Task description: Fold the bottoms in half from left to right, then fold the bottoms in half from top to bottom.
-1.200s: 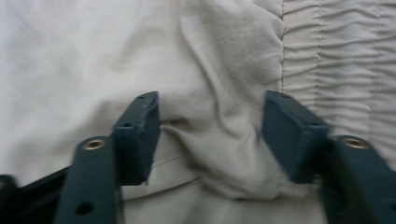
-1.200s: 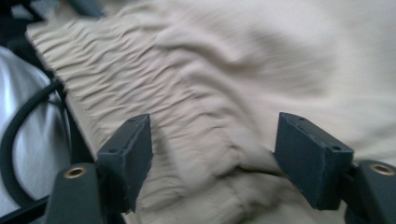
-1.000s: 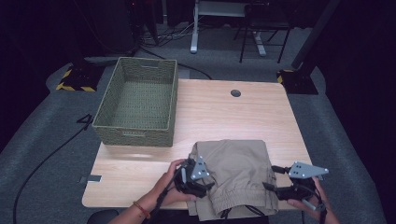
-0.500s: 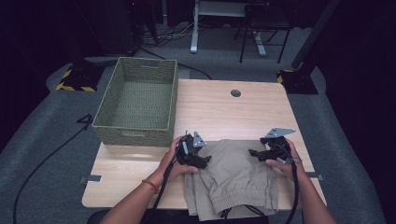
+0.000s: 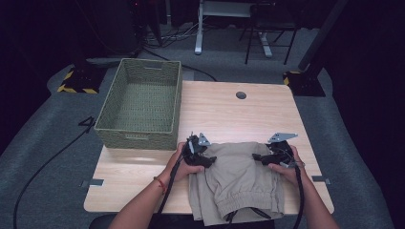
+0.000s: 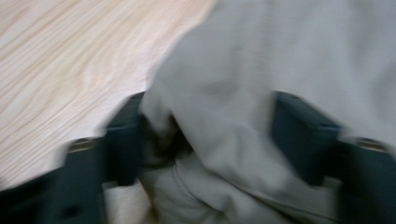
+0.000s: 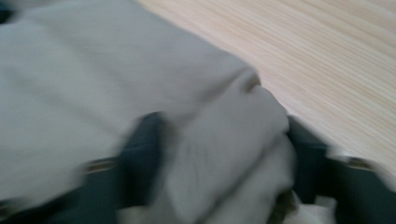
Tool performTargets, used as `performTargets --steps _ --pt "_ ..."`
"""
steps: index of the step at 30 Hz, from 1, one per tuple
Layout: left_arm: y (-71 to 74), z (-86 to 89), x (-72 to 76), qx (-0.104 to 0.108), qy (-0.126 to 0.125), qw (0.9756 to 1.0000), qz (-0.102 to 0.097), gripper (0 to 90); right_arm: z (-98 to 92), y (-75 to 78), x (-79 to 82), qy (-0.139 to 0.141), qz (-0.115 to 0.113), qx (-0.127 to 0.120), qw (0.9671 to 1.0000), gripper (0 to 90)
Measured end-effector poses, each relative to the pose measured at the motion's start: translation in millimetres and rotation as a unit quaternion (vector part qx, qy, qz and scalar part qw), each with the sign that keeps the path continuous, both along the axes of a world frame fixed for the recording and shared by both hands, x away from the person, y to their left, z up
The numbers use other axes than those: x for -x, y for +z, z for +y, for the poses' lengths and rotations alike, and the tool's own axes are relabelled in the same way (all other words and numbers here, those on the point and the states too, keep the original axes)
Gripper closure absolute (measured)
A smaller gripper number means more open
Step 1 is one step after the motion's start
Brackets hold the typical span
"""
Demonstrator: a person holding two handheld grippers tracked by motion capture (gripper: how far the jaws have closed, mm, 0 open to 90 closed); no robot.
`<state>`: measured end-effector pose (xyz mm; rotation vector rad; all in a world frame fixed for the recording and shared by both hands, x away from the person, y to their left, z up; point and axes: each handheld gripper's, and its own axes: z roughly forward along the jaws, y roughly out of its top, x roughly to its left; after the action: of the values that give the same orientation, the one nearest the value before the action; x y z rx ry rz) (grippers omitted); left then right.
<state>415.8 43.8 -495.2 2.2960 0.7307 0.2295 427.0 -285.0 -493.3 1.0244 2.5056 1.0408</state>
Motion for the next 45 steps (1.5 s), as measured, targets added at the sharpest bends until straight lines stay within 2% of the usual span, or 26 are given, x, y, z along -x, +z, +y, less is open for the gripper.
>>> performTargets --steps 2,4,6,9,12,14,16,18,21,27,32,35,37,41,44,45 --pt "2.1 -2.5 2.4 -0.005 -0.016 0.9998 -0.001 58.7 1.3 1.7 1.5 0.007 0.006 -0.001 1.0000 62.1" --pt "5.0 -5.4 5.4 -0.029 -0.020 0.9991 -0.022 70.9 0.6 3.8 2.5 0.010 -0.002 0.000 0.9999 71.1" --pt "7.2 -5.4 4.6 -0.039 -0.023 0.9986 -0.028 74.8 -1.6 6.0 2.3 0.015 -0.006 -0.009 0.9998 74.3" --pt "15.8 -3.9 3.4 -0.033 -0.024 0.9980 -0.048 79.5 -3.9 12.5 2.5 0.012 -0.023 -0.022 0.9994 76.0" --pt "26.7 -1.9 2.7 -0.023 -0.015 0.9968 -0.076 80.0 -8.2 25.1 2.6 0.009 -0.043 -0.044 0.9981 75.6" --pt "32.7 -1.1 1.8 -0.010 -0.012 0.9967 -0.080 80.3 -11.1 32.4 2.2 0.002 -0.046 -0.057 0.9973 75.3" --pt "36.4 -0.9 0.6 -0.005 -0.010 0.9966 -0.082 80.7 -10.6 38.3 1.7 0.000 -0.048 -0.051 0.9975 75.2" --pt "37.3 -2.2 -1.5 -0.010 -0.008 0.9963 -0.085 81.2 -7.8 40.9 0.5 -0.003 -0.054 -0.039 0.9978 75.5" --pt "36.6 -4.4 -7.7 -0.014 0.000 0.9969 -0.077 81.5 -4.1 41.9 -4.2 -0.009 -0.058 -0.029 0.9978 76.0" --pt "42.6 -8.4 -19.7 -0.005 0.008 0.9967 -0.081 81.5 -6.1 38.8 -15.1 -0.030 -0.057 -0.037 0.9973 76.0" --pt "46.6 -12.8 -20.6 -0.008 0.012 0.9961 -0.087 79.7 -9.1 40.4 -18.7 -0.038 -0.060 -0.035 0.9968 75.8" --pt "48.3 -14.4 -20.4 0.002 0.018 0.9962 -0.086 79.7 -11.5 42.6 -16.6 -0.046 -0.063 -0.041 0.9961 75.4" --pt "49.7 -15.7 -19.4 0.005 0.020 0.9959 -0.088 79.3 -13.2 43.9 -15.3 -0.040 -0.066 -0.042 0.9961 75.7" --pt "55.3 -16.5 -20.7 -0.007 0.018 0.9957 -0.090 78.2 -14.9 47.1 -14.6 -0.033 -0.068 -0.042 0.9962 76.5" --pt "59.5 -17.1 -23.0 0.000 0.020 0.9956 -0.091 78.7 -14.7 49.8 -15.3 -0.029 -0.075 -0.043 0.9958 76.8" --pt "61.2 -18.0 -24.2 -0.004 0.020 0.9954 -0.094 79.2 -14.6 51.0 -16.0 -0.030 -0.076 -0.046 0.9956 76.9"
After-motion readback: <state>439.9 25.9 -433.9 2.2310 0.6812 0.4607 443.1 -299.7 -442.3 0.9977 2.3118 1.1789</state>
